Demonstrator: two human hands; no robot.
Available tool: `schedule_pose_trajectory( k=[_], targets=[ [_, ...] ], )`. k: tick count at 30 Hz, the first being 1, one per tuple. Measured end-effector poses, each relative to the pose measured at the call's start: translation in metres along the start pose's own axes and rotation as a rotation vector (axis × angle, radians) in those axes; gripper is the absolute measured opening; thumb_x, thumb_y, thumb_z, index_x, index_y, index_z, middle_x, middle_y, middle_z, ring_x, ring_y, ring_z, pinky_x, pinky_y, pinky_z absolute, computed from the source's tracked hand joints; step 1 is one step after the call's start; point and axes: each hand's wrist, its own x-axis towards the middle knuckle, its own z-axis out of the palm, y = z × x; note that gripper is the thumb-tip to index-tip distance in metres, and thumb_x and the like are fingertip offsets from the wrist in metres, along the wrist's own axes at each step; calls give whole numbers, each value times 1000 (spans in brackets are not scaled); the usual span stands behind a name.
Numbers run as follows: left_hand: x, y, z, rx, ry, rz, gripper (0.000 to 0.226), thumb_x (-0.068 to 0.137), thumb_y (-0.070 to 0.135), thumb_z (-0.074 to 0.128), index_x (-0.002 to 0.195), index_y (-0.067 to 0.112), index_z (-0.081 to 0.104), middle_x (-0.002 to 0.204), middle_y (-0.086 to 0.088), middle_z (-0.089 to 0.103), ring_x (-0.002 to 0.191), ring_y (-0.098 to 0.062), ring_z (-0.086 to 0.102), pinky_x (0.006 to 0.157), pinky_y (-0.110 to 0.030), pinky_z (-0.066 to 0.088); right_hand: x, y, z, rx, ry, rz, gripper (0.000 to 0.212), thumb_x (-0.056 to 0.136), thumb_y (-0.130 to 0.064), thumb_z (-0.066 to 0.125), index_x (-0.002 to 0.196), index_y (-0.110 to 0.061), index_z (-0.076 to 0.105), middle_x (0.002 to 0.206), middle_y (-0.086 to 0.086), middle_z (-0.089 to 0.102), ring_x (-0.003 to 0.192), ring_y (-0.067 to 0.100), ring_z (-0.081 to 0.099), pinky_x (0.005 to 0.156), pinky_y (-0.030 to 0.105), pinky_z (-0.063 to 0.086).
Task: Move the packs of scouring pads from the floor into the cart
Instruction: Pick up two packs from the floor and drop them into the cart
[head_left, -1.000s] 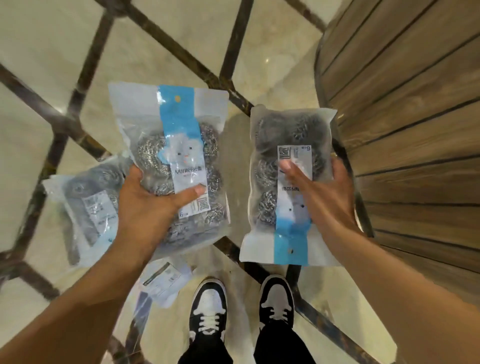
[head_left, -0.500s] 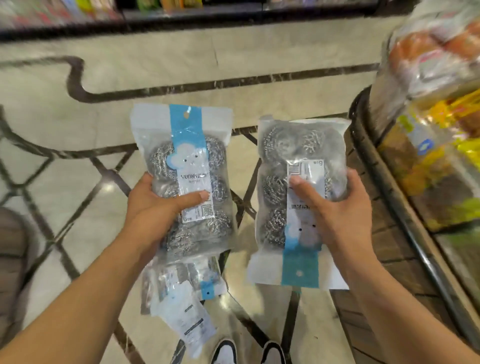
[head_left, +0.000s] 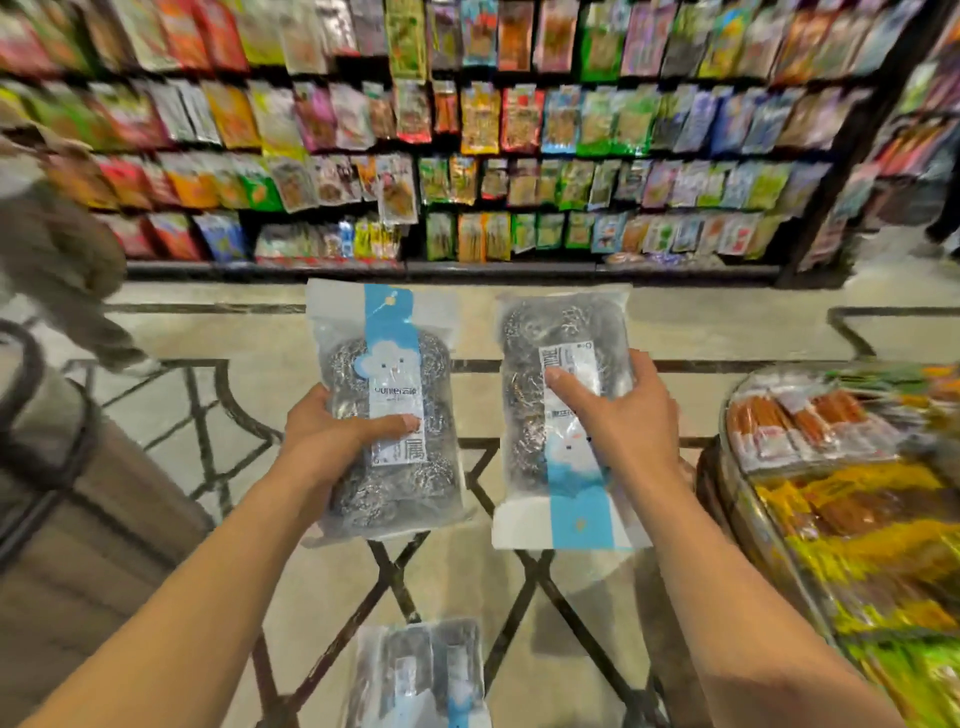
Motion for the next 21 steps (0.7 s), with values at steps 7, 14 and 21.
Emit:
schedule_pose_trajectory(
  k=[7,14,21],
  targets=[
    [-47,50,-69,-91,149,111,46,75,9,89,111,21,63,96,-4,80,68,-8,77,48,-20,56,-4,-87,20,66,-141,-151,85,76,-68,77,144,-26,49,139,4,63,126,34,57,84,39,43],
    [-109,68,-120,-117,401,131,51,73,16,91,114,21,62,94,3,78,74,-7,75,61,-24,56,-31,-145,55,110,-329,-278,99,72,-75,74,154,-31,40,150,3,55,133,34,54,100,47,46],
    [-181,40,-174,-142,668,79,45,78,10,87,110,12,56,100,3,73,52,2,65,50,-15,54,-94,-180,93,155,-587,-371,82,75,-70,76,143,-34,49,140,1,62,127,31,57,83,35,37]
  ],
)
